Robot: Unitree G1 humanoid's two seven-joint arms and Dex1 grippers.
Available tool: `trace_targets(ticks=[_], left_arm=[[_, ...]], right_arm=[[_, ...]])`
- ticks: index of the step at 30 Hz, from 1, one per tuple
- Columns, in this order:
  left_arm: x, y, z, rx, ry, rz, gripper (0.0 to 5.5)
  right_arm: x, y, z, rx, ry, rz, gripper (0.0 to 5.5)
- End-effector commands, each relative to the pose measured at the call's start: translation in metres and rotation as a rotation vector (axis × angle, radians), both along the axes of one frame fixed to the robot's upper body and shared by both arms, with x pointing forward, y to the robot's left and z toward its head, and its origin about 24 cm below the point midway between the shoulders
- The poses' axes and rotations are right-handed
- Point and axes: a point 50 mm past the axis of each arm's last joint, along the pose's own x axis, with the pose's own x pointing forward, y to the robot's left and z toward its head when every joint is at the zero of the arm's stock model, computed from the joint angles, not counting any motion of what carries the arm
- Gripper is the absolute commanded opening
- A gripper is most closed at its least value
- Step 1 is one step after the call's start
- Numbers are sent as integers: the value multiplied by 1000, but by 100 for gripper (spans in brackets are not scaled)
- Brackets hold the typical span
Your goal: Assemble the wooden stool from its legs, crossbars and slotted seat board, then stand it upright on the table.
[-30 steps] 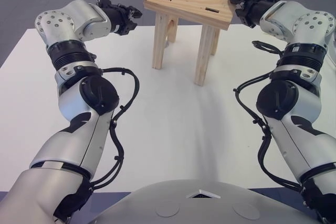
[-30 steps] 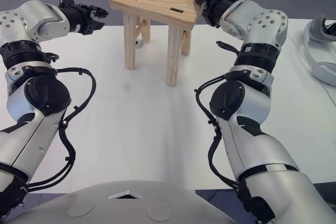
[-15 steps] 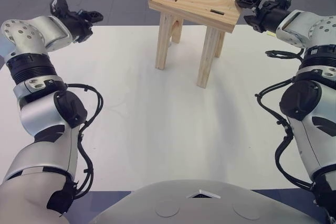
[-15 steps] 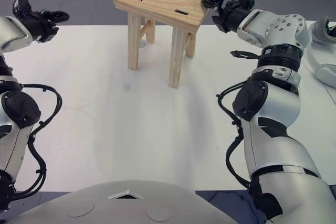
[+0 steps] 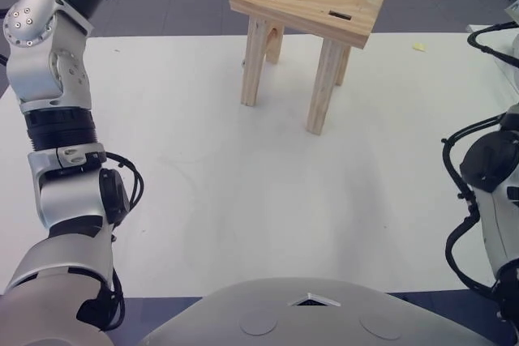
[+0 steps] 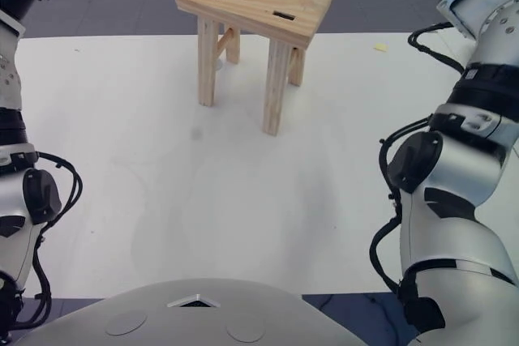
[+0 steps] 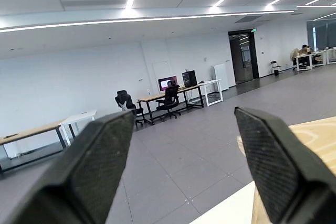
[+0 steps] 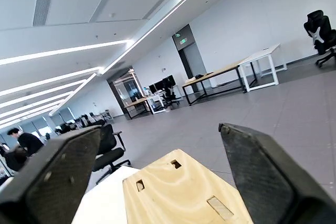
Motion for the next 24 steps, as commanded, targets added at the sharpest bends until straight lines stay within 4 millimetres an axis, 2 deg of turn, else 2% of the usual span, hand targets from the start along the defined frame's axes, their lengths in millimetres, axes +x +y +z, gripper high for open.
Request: trace_targets(ticks=[1,3,6,7,9,14,24], left_arm=[[-49,-30,-63,-113,47,-31,347],[-62,-30,-90,-180,110,73,347],[-70,-25,-117,-224,188,227,347],[-72,-26,-125,-228,199,247,347],[-76,-29,-136,-265,227,257,347],[-79,-29,-145,-302,226,333,347],[-83,-36,-149,-353,208,344,347]], right_arm=[[-64,59,-81,-208,-85,-116,413],[-74,57,-115,-209,-16,-316,413],[-81,33,-157,-159,120,-648,413],[-85,31,-171,-195,148,-704,413],[-91,39,-188,-222,175,-714,413],[-88,54,-194,-217,161,-690,413],[-86,56,-197,-217,159,-690,413]])
